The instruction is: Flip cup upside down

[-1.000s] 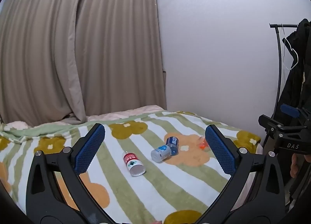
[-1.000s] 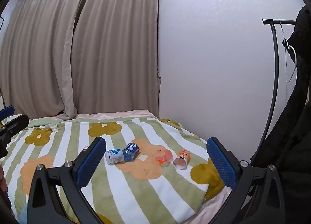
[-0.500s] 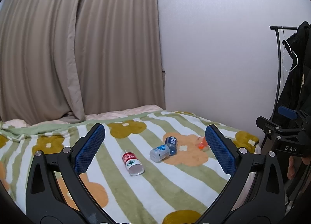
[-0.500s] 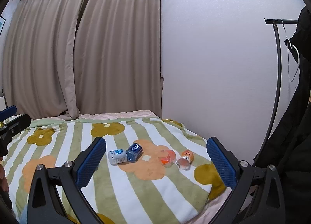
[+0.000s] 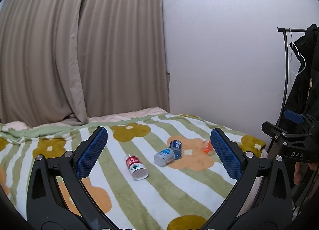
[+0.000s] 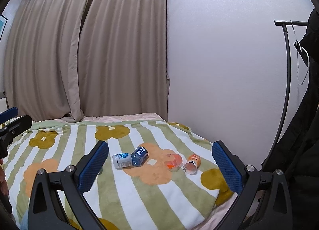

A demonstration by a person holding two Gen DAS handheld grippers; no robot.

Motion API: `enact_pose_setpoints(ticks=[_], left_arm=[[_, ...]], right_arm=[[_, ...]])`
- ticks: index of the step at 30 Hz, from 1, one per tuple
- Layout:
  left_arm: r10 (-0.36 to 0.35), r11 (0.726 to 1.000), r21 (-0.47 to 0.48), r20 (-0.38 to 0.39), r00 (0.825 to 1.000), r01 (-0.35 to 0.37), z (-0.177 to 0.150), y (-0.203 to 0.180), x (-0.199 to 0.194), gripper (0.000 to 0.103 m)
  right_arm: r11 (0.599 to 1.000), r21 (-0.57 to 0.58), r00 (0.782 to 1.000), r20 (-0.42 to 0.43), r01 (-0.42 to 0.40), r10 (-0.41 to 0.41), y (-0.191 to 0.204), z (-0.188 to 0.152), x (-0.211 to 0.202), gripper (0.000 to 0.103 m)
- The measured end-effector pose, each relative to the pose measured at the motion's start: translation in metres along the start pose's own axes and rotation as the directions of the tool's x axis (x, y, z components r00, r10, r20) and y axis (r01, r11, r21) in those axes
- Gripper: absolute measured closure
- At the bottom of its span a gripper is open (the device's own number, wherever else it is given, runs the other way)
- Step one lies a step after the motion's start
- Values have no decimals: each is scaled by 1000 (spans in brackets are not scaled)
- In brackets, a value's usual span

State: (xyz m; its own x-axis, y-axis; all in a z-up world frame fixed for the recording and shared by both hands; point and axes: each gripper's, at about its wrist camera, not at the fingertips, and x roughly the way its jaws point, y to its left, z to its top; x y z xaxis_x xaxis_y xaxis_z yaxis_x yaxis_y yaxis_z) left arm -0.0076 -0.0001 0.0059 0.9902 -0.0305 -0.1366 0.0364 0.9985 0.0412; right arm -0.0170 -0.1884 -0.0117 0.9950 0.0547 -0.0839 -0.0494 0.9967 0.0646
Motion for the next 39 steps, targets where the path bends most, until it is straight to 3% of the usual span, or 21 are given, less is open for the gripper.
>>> enact_pose_setpoints(ticks=[13,39], left_arm=[[-1,1000,-8,-4,1000,1,-2,3,1,0],[-4,1000,-19,-15,1000,4,-2,6,0,0]], right_arm=[[999,-3,999,-1,-32,32,-1,-7,3,0],[1000,9,1000,14,-19,19,3,-1,1,0]])
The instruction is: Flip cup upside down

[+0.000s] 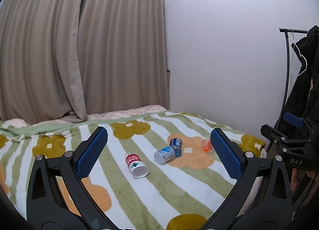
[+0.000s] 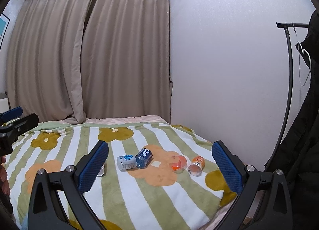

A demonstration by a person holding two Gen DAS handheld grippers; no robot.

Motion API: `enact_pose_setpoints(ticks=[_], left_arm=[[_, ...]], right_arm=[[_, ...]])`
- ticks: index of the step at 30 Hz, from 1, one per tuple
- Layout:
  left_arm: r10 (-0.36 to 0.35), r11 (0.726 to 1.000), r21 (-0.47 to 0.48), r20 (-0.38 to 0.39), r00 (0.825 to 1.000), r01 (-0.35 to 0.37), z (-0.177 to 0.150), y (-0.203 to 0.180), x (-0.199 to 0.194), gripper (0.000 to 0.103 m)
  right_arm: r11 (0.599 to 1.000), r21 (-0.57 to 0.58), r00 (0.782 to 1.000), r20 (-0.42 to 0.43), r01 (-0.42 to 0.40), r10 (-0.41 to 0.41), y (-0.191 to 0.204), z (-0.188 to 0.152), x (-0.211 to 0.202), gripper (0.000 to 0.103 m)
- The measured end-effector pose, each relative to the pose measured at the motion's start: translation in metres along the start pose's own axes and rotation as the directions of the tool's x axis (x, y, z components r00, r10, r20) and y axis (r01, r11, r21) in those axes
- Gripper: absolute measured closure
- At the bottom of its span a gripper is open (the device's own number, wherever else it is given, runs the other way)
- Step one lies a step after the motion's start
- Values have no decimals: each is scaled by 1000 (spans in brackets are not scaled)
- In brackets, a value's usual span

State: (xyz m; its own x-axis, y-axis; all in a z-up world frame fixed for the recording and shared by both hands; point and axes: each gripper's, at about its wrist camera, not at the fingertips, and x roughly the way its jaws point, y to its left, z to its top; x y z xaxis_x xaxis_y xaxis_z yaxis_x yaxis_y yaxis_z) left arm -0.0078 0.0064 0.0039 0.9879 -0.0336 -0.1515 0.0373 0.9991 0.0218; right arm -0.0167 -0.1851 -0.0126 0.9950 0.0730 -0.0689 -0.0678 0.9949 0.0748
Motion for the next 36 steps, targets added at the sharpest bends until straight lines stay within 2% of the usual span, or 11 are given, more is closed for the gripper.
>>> enact_pose_setpoints(ticks=[22,31,36], left_arm=[[-15,1000,-6,-26,1000,14,1,-2,6,0],[-43,999,17,-72,996,44,5,-3,36,0],[-55,996,64,-117,992,63,8,1,70,0]], right_arm=[[1000,-2,1000,-3,7,-7,2,-3,6,0],[1000,-7,1000,-23,14,-14,-7,-8,23,0],[1000,6,999,-40,0,0,-14,-9,44,0]])
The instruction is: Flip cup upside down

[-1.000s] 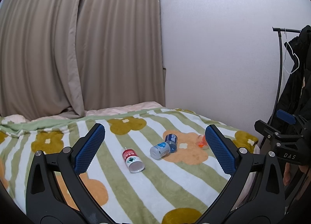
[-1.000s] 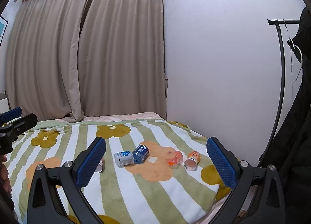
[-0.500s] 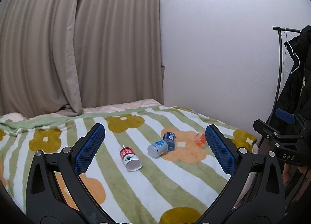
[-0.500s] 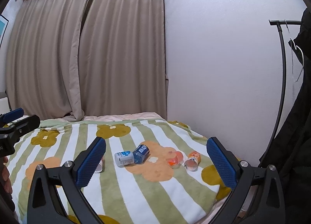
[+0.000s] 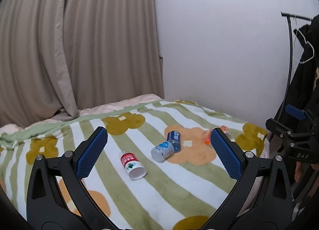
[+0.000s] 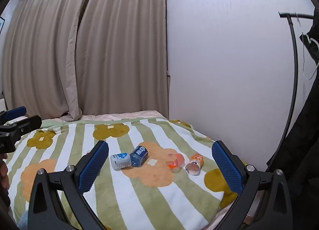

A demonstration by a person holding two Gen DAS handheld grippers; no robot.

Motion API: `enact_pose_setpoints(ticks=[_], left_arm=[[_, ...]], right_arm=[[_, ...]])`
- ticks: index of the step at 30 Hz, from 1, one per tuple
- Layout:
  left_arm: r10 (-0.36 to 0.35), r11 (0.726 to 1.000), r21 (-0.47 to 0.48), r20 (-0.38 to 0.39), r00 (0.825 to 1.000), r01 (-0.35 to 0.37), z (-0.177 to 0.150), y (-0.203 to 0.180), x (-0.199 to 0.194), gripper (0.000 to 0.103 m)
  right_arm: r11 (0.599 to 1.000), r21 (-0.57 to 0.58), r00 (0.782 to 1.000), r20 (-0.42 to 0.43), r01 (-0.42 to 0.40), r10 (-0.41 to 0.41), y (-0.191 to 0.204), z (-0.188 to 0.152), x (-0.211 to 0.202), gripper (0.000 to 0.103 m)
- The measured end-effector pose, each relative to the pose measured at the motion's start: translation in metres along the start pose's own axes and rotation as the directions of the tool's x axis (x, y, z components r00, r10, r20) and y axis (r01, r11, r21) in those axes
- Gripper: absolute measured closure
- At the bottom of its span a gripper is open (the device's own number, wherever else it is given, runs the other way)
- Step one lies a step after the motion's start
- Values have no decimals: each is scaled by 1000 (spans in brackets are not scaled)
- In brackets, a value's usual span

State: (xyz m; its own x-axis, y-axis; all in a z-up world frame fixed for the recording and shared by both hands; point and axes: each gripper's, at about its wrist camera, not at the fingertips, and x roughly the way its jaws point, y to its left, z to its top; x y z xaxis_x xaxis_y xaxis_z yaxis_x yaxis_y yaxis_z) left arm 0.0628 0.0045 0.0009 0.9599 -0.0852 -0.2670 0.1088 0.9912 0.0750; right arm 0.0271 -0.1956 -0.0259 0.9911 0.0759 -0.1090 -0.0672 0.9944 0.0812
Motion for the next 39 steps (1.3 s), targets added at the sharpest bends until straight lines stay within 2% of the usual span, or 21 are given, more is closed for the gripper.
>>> enact_pose_setpoints(ticks=[3,5,9,10,13,14,16,21,24,27,30,31,34,36,38,39], left_arm=[[-31,999,36,-35,999,33,4,5,25,0],[-78,994,71,-86,993,84,8,11,53,0],[-167,972,130,-220,961,198,8,18,120,0],[-185,964,142,-260,948,227,6,19,138,0],[-216,934,178,-406,888,308,-11,18,196,0],[-214,923,194,-458,863,331,-21,16,218,0],[-203,912,210,-518,831,353,-35,15,248,0],[-222,881,176,-666,712,440,-70,9,319,3],[-204,858,186,-730,652,478,-86,2,342,6],[-160,843,219,-771,616,492,-97,-4,360,6],[-140,845,212,-799,585,491,-103,-4,375,6],[-137,847,208,-803,580,489,-104,-5,379,6],[-134,856,184,-824,551,483,-108,-7,390,19],[-132,861,168,-839,528,480,-112,-9,397,34],[-101,868,181,-848,521,463,-116,-10,400,40],[-99,869,178,-851,515,462,-117,-11,401,40]], right_arm=[[1000,5,1000,-19,-11,11,-2,-4,17,0],[1000,2,999,-39,-18,18,-1,-8,30,0],[999,11,995,-90,-48,48,5,-23,61,0],[998,11,993,-107,-54,55,7,-28,71,0],[998,6,983,-170,-66,66,14,-45,99,0],[998,7,980,-185,-69,69,16,-50,106,0],[997,13,975,-209,-78,79,19,-60,119,0],[997,13,965,-250,-72,73,20,-79,142,0],[998,13,960,-270,-66,67,16,-87,149,0],[998,16,955,-291,-61,63,14,-96,155,0],[998,22,948,-311,-55,59,14,-103,161,0],[998,25,947,-316,-54,59,13,-104,162,0],[998,36,944,-325,-52,61,11,-108,164,0],[998,42,943,-326,-53,64,10,-108,164,0],[998,42,944,-324,-53,64,10,-108,165,0],[998,42,944,-323,-53,64,10,-108,163,0]])
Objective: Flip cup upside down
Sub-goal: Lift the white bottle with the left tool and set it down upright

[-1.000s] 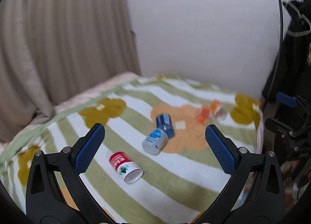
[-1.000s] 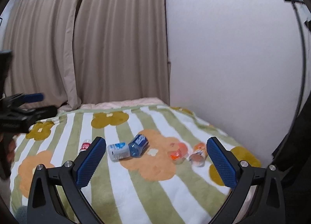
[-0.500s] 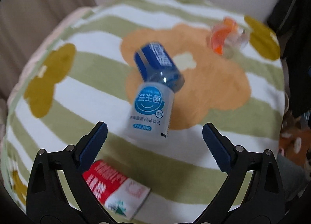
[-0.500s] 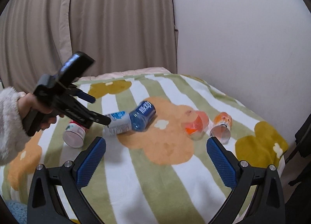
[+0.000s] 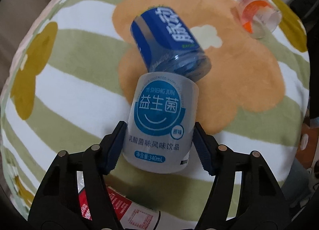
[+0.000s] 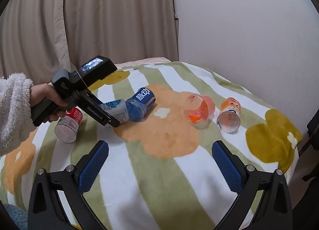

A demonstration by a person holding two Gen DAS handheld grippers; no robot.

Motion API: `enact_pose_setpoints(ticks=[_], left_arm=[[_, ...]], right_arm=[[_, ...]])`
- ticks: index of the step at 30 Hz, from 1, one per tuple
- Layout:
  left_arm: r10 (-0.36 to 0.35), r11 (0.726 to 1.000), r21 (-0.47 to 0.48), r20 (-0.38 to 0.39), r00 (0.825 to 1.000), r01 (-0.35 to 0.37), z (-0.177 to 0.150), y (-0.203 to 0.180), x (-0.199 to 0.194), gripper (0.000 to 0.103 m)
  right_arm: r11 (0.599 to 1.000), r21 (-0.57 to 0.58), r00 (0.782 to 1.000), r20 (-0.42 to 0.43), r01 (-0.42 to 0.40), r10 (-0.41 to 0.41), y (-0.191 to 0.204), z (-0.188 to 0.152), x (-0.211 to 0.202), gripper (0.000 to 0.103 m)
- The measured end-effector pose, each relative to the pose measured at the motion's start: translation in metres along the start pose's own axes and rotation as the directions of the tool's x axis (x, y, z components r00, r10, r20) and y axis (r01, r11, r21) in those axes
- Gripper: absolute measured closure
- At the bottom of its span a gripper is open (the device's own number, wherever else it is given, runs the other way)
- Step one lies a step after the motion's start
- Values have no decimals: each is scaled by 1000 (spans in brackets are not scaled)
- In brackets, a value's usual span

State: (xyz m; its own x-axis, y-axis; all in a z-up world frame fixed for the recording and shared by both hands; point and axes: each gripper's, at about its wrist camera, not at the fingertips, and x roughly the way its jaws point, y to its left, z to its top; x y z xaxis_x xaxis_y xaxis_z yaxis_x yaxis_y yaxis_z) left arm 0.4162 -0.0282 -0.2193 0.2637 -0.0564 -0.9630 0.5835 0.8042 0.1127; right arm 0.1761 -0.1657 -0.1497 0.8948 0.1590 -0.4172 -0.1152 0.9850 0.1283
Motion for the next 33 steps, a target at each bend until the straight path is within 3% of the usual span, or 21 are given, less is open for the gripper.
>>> enact_pose_setpoints(ticks=[9,17,23,27,33], left_arm=[[-2,1000,22,43,999,1,-21,-11,-33,42],[-39,991,134,89,995,27,-81,-76,-94,41],[-68,987,146,20,997,64,-114,-117,-72,41],[-39,980,197,13,999,36,-122,-136,-60,41],[-10,982,187,15,1000,7,-123,-143,-44,39]], right_arm=[[1000,21,999,34,-10,9,-5,6,-19,0],[1000,17,995,97,-22,20,-6,15,-65,0],[999,29,994,110,-17,14,-10,11,-90,0],[1000,29,993,117,-10,7,-15,7,-104,0],[1000,16,993,118,3,-5,-20,3,-118,0]])
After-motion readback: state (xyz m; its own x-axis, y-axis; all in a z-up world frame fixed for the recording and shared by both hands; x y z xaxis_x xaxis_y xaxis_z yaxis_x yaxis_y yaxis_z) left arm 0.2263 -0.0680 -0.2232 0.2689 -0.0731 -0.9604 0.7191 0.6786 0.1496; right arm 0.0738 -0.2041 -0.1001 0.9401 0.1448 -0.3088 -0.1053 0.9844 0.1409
